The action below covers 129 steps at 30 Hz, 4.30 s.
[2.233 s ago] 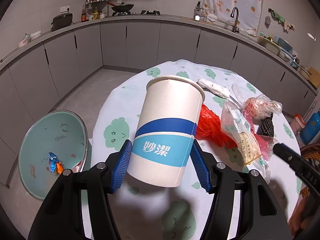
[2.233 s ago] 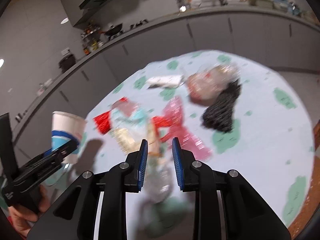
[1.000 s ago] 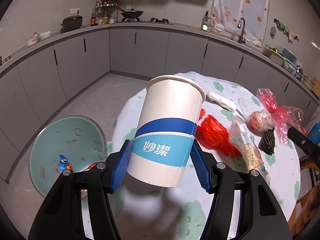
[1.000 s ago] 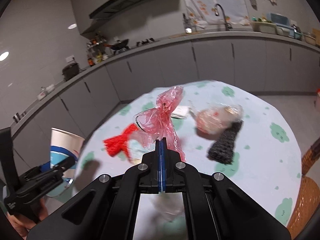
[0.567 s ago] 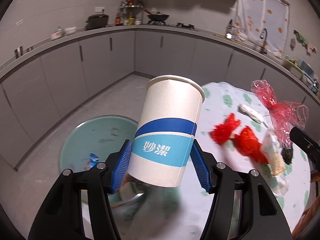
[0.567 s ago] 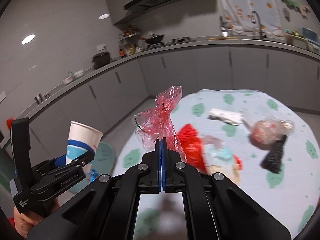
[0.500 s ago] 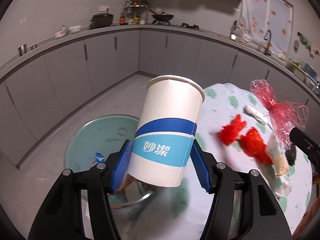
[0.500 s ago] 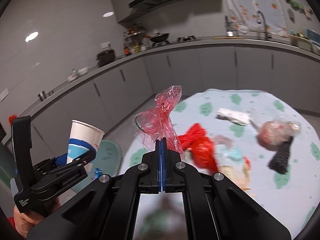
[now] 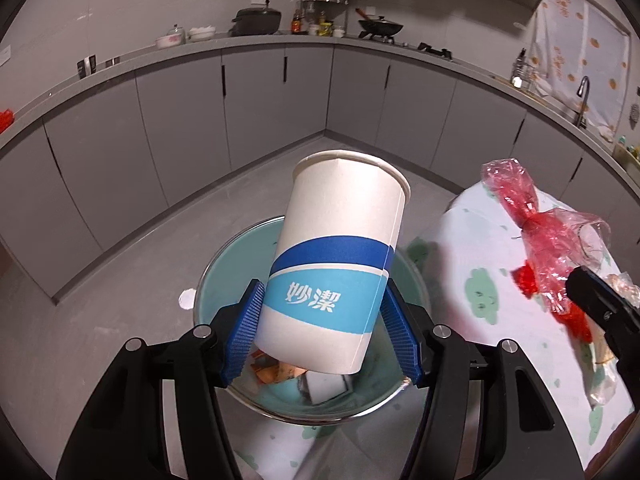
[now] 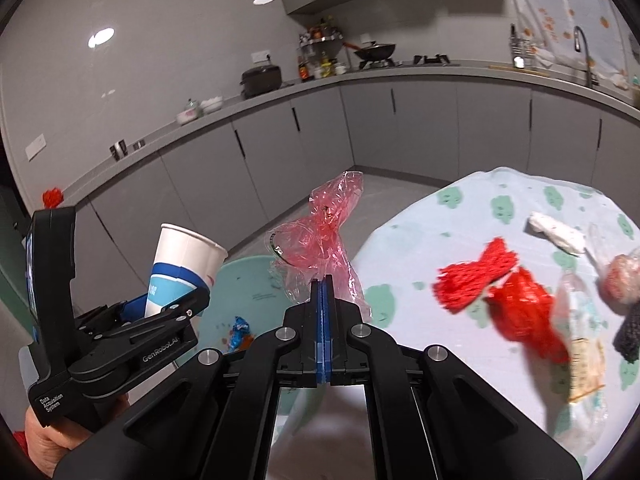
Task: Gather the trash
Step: 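Carry the cup and pink bag over the teal basin and release both, then move both open tools back over the table, then grasp the clear bag with yellow band with the right tool while the left tool grasps the red mesh net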
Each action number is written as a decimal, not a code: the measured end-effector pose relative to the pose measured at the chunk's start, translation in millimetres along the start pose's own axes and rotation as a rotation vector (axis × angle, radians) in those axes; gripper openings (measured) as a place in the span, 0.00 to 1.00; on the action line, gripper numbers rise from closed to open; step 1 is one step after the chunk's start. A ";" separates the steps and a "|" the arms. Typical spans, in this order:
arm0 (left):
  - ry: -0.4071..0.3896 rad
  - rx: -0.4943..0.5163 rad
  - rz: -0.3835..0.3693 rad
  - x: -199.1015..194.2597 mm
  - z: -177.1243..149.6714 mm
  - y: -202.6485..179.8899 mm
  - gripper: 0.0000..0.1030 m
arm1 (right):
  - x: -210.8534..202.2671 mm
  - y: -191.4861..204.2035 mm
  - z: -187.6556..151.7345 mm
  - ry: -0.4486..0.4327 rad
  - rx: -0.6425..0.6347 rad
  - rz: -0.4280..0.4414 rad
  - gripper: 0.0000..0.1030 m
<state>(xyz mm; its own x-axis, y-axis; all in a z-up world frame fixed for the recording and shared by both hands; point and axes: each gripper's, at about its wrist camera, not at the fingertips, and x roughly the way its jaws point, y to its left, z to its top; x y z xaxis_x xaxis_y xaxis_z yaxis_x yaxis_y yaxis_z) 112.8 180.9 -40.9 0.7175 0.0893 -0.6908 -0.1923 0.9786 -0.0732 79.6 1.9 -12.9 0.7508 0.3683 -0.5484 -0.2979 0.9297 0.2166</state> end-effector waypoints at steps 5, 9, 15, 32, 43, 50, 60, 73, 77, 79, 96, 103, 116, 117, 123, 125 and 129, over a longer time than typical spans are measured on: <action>0.029 -0.014 0.018 14.3 -3.2 10.5 0.57 | 25.1 14.1 -8.0 0.045 -0.020 0.014 0.02; 0.051 -0.025 0.032 25.8 -5.9 17.4 0.57 | 41.4 23.3 -15.5 0.075 -0.032 0.020 0.02; 0.080 -0.036 0.053 40.7 -10.3 25.5 0.57 | 64.5 30.5 -23.9 0.120 -0.035 0.031 0.02; 0.161 -0.036 0.076 71.5 -22.4 33.8 0.57 | 106.1 34.8 -41.9 0.208 -0.046 0.033 0.02; 0.159 -0.026 0.107 69.0 -23.0 31.2 0.75 | 99.5 24.1 -42.2 0.198 -0.003 0.071 0.20; 0.093 0.007 0.152 46.7 -16.1 18.7 0.84 | 60.5 9.2 -31.8 0.110 0.029 0.049 0.37; 0.042 0.077 0.104 15.8 -12.2 -22.8 0.92 | 7.6 -28.8 -32.9 0.030 0.064 -0.037 0.54; 0.043 0.163 0.024 -7.0 -24.7 -83.2 0.93 | -52.0 -94.6 -42.6 -0.027 0.168 -0.146 0.56; 0.045 0.202 0.001 -12.5 -32.6 -103.4 0.93 | -68.4 -116.5 -50.3 -0.034 0.201 -0.183 0.56; 0.053 0.225 -0.024 -13.6 -37.9 -114.8 0.93 | -75.3 -128.1 -56.1 -0.035 0.218 -0.207 0.56; 0.105 0.364 -0.124 -11.8 -69.3 -176.2 0.93 | -99.3 -193.7 -84.8 0.012 0.342 -0.258 0.56; 0.114 0.385 -0.126 -6.9 -71.7 -184.2 0.93 | -68.8 -188.9 -82.9 0.094 0.305 -0.245 0.55; 0.124 0.391 -0.155 5.5 -69.8 -194.2 0.93 | -72.4 -194.8 -87.7 0.090 0.323 -0.217 0.24; 0.119 0.393 -0.157 6.0 -68.3 -194.9 0.93 | -75.2 -195.4 -86.8 0.081 0.327 -0.215 0.24; 0.070 0.394 -0.153 13.3 -47.7 -199.4 0.93 | -99.4 -203.5 -66.4 -0.024 0.328 -0.257 0.23; 0.042 0.397 -0.146 19.7 -37.5 -202.6 0.93 | -100.4 -206.2 -59.8 -0.039 0.315 -0.288 0.23; 0.007 0.412 -0.144 36.4 -19.6 -212.0 0.92 | -93.8 -215.5 -49.4 -0.043 0.324 -0.301 0.24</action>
<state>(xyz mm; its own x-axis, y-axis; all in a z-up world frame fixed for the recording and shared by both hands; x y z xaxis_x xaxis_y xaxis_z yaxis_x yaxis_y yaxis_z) 166.6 -27.0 -64.7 0.7127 -0.0533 -0.6994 0.1940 0.9732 0.1234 44.3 -233.0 -48.0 0.8020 0.0739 -0.5928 0.1329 0.9454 0.2977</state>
